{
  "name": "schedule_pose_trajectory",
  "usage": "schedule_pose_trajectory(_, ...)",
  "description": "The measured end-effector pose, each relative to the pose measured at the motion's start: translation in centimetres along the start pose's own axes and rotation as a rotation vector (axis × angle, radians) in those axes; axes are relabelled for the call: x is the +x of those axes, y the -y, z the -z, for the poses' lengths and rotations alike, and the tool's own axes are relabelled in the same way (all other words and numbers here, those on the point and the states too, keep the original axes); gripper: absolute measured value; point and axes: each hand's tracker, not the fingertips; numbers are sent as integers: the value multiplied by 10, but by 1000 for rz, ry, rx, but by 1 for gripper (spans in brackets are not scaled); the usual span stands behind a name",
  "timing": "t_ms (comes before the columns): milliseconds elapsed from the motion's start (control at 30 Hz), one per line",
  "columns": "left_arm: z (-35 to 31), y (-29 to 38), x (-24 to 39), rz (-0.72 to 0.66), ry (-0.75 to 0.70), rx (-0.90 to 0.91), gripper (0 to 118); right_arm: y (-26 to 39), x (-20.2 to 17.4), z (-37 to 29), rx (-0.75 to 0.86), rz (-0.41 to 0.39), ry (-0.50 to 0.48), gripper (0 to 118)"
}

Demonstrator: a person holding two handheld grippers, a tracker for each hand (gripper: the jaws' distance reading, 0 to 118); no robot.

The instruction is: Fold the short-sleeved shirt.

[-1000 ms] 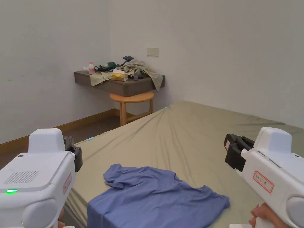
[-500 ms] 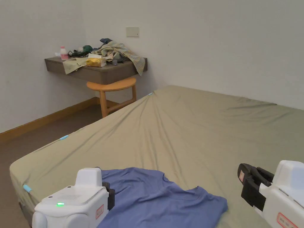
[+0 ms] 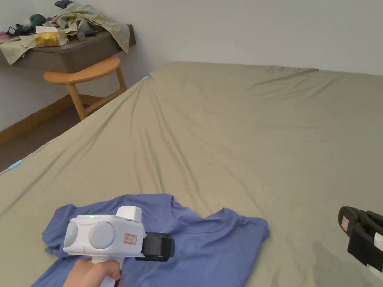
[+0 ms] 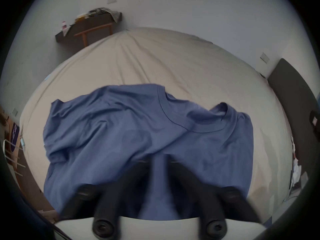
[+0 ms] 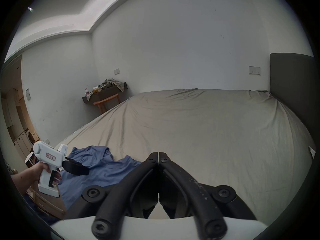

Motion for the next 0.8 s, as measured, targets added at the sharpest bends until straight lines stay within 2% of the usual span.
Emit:
schedule_pose_trajectory(33, -3, -3, -6, -3, 11, 14, 104, 1, 2, 0, -4, 1, -2, 0)
schedule_pose_trajectory(67, 3, -6, -8, -16, 18, -35, 107, 2, 3, 1, -3, 3, 1, 0)
schedule_pose_trajectory(133, 14, -9, -10, 12, -15, -6, 117, 5, 6, 0, 0, 11, 12, 0)
schedule_pose_trajectory(167, 11, 0, 2, 49, -44, 10, 118, 6, 9, 0, -4, 21, 14, 0)
schedule_pose_trajectory(267, 26, 10, 10, 103, -91, 1, 118, 10, 13, 1, -17, 30, 20, 0)
schedule_pose_trajectory(333, 46, 10, 10, 86, -119, -131, 112, 12, 15, 2, -22, 27, 26, 0)
schedule_pose_trajectory(367, 45, 11, 14, 132, -170, -88, 111, 13, 16, 2, -26, 30, 29, 0)
schedule_pose_trajectory(400, 39, 13, 16, 133, -145, -46, 110, 14, 18, 1, -27, 37, 31, 0)
schedule_pose_trajectory(467, 26, 9, 17, 109, -150, -33, 84, 15, 20, -1, -29, 47, 36, 0)
schedule_pose_trajectory(500, 18, 9, 15, 129, -165, -2, 57, 16, 21, -3, -24, 51, 36, 0)
schedule_pose_trajectory(533, 11, 11, 14, 178, -218, 32, 0, 16, 22, -5, -22, 56, 36, 0)
schedule_pose_trajectory(567, 8, 15, 10, 183, -229, 41, 0, 16, 23, -8, -21, 61, 38, 0)
schedule_pose_trajectory(600, 6, 19, 2, 119, -142, 31, 0, 17, 23, -11, -18, 66, 37, 0)
schedule_pose_trajectory(700, -1, 28, -11, -29, -105, 102, 0, 17, 28, -24, -15, 63, 43, 0)
schedule_pose_trajectory(800, -28, 27, 2, -71, -76, 217, 0, 14, 40, -43, -4, 83, 53, 0)
